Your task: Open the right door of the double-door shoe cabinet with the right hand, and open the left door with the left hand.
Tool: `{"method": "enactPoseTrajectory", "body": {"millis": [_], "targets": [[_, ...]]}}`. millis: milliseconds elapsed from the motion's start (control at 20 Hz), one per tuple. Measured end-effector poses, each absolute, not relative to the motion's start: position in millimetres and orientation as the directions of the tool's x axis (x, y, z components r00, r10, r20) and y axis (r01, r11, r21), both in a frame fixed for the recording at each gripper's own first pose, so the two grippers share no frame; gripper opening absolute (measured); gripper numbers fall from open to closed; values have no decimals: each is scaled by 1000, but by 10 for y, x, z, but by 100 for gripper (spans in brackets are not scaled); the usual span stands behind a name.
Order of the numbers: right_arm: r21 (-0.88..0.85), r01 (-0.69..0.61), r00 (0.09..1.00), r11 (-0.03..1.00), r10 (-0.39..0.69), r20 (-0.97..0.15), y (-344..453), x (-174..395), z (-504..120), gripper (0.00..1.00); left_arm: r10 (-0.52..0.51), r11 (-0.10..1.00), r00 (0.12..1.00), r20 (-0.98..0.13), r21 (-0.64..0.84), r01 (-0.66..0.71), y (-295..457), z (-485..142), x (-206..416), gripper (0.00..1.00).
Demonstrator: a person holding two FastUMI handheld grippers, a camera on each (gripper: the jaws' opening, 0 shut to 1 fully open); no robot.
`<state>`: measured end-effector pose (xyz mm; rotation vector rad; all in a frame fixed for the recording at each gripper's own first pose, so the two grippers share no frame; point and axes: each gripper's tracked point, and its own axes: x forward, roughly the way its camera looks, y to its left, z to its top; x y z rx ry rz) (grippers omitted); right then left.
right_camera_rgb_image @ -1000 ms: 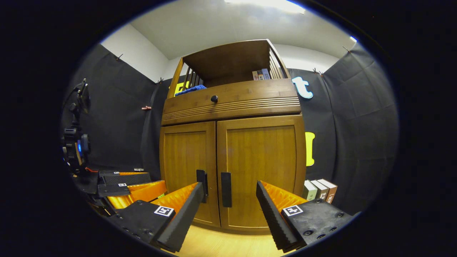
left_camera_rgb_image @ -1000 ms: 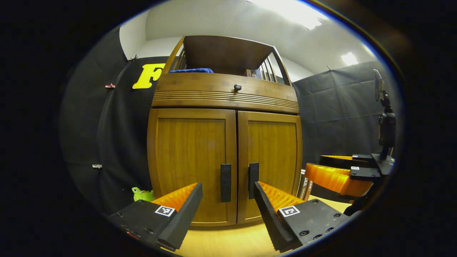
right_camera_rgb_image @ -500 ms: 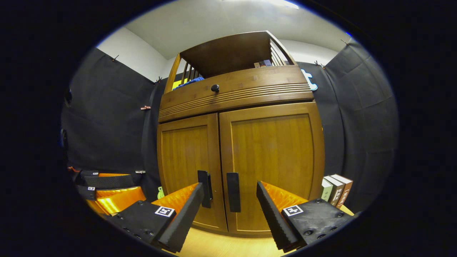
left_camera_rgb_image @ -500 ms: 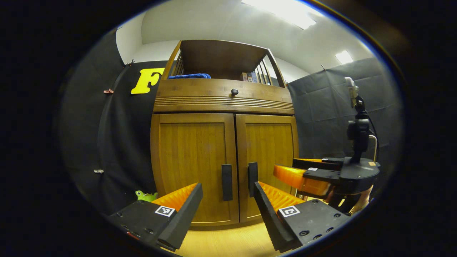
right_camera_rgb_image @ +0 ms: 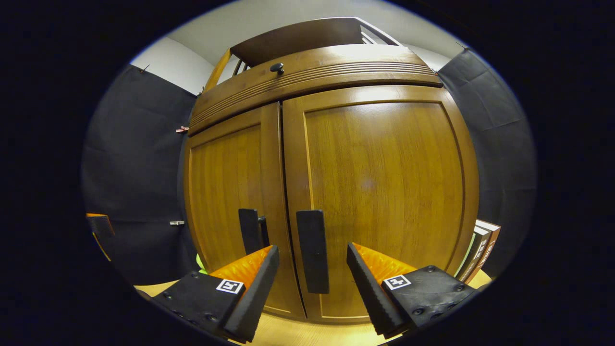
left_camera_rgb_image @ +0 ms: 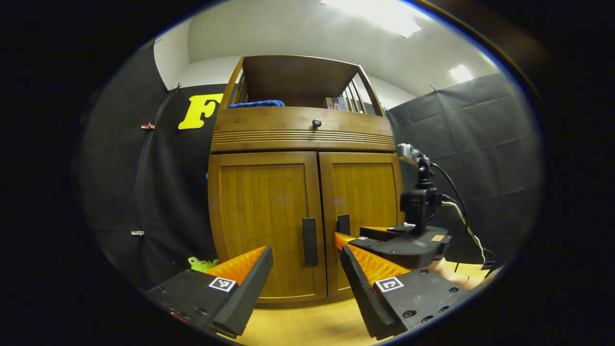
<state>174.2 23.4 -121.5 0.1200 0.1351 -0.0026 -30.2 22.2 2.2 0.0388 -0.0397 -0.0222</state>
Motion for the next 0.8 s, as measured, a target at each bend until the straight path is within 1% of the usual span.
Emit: {"method": "enactPoseTrajectory", "body": {"millis": [50,100,150,200,250,300,400,450,500,550,600,650,700,800], "targets": [[117,14,992,993,1,-125,227,1779,-1225,81,-18,999,999,40,39,16,216,6,-298,92],[121,17,993,993,-3,-119,223,1822,-1262,82,-11,999,999,37,34,10,214,-4,-289,89],[126,22,993,992,-7,-121,209,1845,-1301,90,-10,1000,999,30,28,10,210,-33,-274,89],[134,25,992,991,-8,-127,195,1873,-1350,88,-14,1000,1000,23,24,13,205,-56,-258,91],[142,31,991,989,-11,-136,184,1899,-1405,87,-17,1000,1000,15,23,16,202,-81,-243,89],[148,25,990,989,-5,-141,194,1915,-1440,88,-15,1000,1000,14,23,15,208,-86,-236,89],[127,49,990,991,-32,-136,157,2004,-1490,73,4,1000,1000,28,20,-5,227,-71,-229,89],[109,63,991,992,-49,-128,132,2036,-1526,63,12,1000,999,33,19,-12,235,-61,-239,89],[97,55,993,994,-44,-111,145,2020,-1495,58,15,1000,999,35,16,-15,231,-82,-256,87],[87,53,995,995,-45,-87,148,2029,-1449,53,13,1000,999,36,11,-13,225,-76,-264,88],[89,36,995,995,-28,-91,198,2040,-1485,48,9,1000,999,33,8,-9,225,-88,-251,88],[77,42,997,996,-36,-74,196,2005,-1453,40,6,1000,1000,30,6,-6,226,-88,-247,87],[61,42,996,997,-37,-75,199,2016,-1445,32,6,1000,1000,25,7,-7,232,-95,-242,89],[48,39,996,998,-35,-77,205,2005,-1448,26,12,1000,1000,21,15,-12,216,-89,-250,89]]}}
